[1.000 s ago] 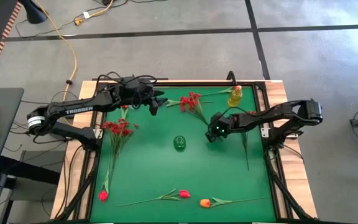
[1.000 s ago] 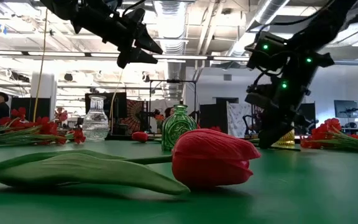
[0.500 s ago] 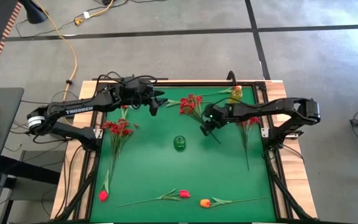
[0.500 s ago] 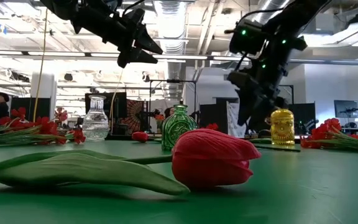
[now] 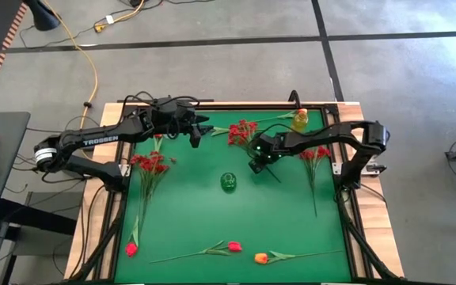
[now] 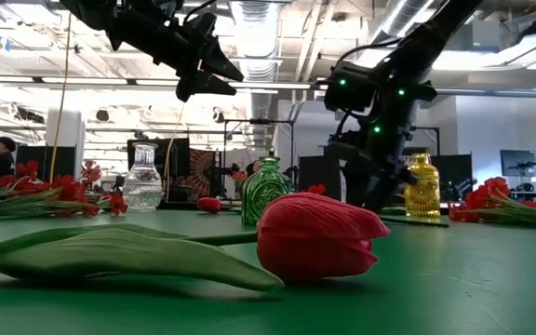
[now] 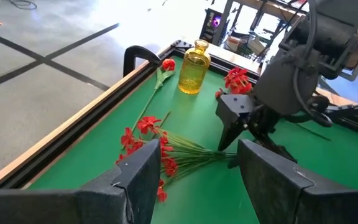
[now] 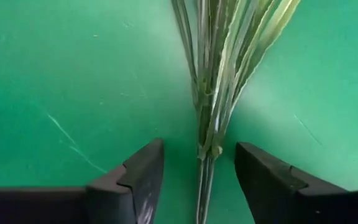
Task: Sort flowers into vase by color
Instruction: Put the top red flowers into the yellow vase
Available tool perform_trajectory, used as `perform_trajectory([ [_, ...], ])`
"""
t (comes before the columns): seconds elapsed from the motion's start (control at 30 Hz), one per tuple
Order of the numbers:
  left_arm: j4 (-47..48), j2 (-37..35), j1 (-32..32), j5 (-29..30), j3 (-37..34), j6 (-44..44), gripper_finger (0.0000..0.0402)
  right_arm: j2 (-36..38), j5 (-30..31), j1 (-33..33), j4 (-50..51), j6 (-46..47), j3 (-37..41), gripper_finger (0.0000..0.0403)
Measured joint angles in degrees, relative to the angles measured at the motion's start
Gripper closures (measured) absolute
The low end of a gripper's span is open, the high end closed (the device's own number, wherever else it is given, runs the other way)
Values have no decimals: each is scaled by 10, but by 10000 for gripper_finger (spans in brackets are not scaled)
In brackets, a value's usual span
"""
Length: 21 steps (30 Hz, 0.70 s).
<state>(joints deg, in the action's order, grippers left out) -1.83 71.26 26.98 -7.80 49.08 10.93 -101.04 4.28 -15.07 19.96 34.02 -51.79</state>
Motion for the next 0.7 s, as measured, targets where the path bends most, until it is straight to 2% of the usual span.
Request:
perform_trajectory([
  [0.13, 5, 0, 0, -7, 0, 1, 201, -11, 20, 8, 45, -2, -28, 234],
  [0.33, 16, 0, 0, -9, 0, 1, 201, -14, 29, 14, 78, -17, -60, 363],
  [0.5, 16, 0, 0, -9, 0, 2, 201, -1, 26, 15, 89, -19, -96, 370],
  [0.7, 16, 0, 0, -9, 0, -3, 201, 75, 41, -8, 88, -11, -104, 367],
])
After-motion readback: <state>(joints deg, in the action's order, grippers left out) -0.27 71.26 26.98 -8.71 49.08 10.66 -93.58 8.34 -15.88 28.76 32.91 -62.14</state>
